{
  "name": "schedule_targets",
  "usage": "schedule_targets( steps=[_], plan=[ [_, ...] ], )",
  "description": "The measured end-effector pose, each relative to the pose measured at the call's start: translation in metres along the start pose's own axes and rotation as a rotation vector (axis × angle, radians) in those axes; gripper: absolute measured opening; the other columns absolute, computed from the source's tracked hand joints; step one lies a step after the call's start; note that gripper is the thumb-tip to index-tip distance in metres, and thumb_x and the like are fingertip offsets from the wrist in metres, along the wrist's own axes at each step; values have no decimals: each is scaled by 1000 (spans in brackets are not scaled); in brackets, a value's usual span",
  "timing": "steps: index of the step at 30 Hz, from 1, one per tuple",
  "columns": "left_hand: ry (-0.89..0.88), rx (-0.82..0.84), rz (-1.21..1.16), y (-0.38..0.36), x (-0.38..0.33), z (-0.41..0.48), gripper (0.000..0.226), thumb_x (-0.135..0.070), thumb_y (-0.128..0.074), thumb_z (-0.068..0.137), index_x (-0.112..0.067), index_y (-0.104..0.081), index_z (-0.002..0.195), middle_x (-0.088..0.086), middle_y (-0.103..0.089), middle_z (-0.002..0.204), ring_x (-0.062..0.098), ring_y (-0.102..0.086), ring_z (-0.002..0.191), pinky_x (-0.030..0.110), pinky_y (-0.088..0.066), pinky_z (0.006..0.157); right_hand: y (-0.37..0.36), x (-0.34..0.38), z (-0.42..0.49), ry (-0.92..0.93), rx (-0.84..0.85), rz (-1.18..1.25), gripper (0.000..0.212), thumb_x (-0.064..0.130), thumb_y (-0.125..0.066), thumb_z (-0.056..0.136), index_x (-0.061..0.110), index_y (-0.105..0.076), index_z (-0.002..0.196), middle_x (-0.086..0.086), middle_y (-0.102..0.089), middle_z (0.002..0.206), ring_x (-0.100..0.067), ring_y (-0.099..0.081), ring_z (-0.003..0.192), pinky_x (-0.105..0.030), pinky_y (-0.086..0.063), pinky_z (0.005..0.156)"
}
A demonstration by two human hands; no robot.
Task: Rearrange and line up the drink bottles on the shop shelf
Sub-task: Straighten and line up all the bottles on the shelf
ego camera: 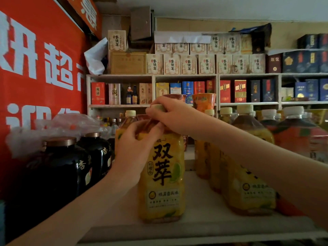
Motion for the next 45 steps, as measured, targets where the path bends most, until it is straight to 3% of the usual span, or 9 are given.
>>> schedule_targets(
  steps=[3, 6, 12, 15, 19, 26, 31, 37, 45],
  plan=[
    [25, 16, 8, -13, 2, 0, 65, -62, -70, 52, -32, -57, 108, -4, -71, 98, 13, -70, 87, 38, -57, 77, 13, -7, -7, -13, -61, -1, 27, 45, -47, 93, 25, -54, 110, 9, -58, 90, -2, -58, 78, -12, -43, 54],
    [43, 80, 14, -29, -1, 1, 35, -55, -61, 80, -28, -60, 104, 2, -69, 101, 19, -68, 93, 47, -53, 87, 30, -21, -18, -78, -80, -9, 23, 45, -47, 94, 26, -54, 103, 8, -61, 87, -3, -62, 72, -9, -46, 47],
    [-322, -84, 422, -15, -32, 20, 33, -38, -40, 98, -26, -52, 126, -7, -50, 126, 13, -43, 123, 42, -36, 106, 43, -33, -31, -122, 11, -43, 26, 40, -47, 96, 17, -59, 97, -6, -68, 89, -25, -67, 77, -37, -57, 71],
    [-143, -20, 548, -15, -3, 44, 50, -46, -39, 96, -24, -36, 141, -1, -46, 139, 15, -43, 124, 26, -35, 94, 48, -41, -35, -155, 61, -89, 27, 40, -47, 95, 16, -58, 100, -5, -67, 93, -20, -68, 81, -33, -58, 73],
    [-41, 108, 671, -27, 21, 67, 51, -53, -37, 95, -19, -51, 130, 2, -61, 119, 15, -53, 107, 27, -40, 83, 54, -44, -37, -156, 120, -181, 28, 44, -45, 95, 19, -56, 100, -3, -65, 94, -18, -67, 86, -31, -58, 77],
    [-149, -32, 567, -32, 16, 73, 38, -52, -45, 92, -22, -63, 106, -8, -66, 95, 11, -60, 91, 30, -49, 80, 55, -43, -36, -135, 183, -232, 26, 46, -44, 95, 23, -55, 92, 1, -62, 91, -14, -61, 81, -31, -52, 79],
    [-181, -3, 566, -54, 9, 70, 30, -48, -45, 93, -23, -62, 90, -9, -62, 79, 3, -56, 72, 20, -41, 58, 56, -41, -37, -145, 213, -277, 27, 49, -43, 94, 22, -52, 93, 1, -59, 94, -14, -57, 83, -32, -49, 78],
    [-12, 143, 277, -78, 24, 76, 19, -40, -55, 90, -23, -63, 95, 5, -68, 98, 24, -65, 95, 47, -52, 89, 55, -47, -35, -156, 153, -260, 26, 47, -45, 94, 22, -52, 95, 0, -61, 94, -14, -60, 83, -29, -53, 76],
    [194, 307, 40, -94, 46, 80, 14, -26, -52, 94, -20, -65, 96, 7, -73, 89, 24, -71, 87, 40, -57, 82, 57, -49, -34, -123, 68, -347, 30, 52, -42, 93, 22, -48, 94, 4, -57, 86, -10, -56, 73, -20, -43, 59]
  ],
)
Point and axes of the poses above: each hand's wrist, its own z-axis towards the middle knuckle, its own y-axis out of the back of the hand, x = y × z, the point moved 10 cm from there along z, towards the middle knuckle
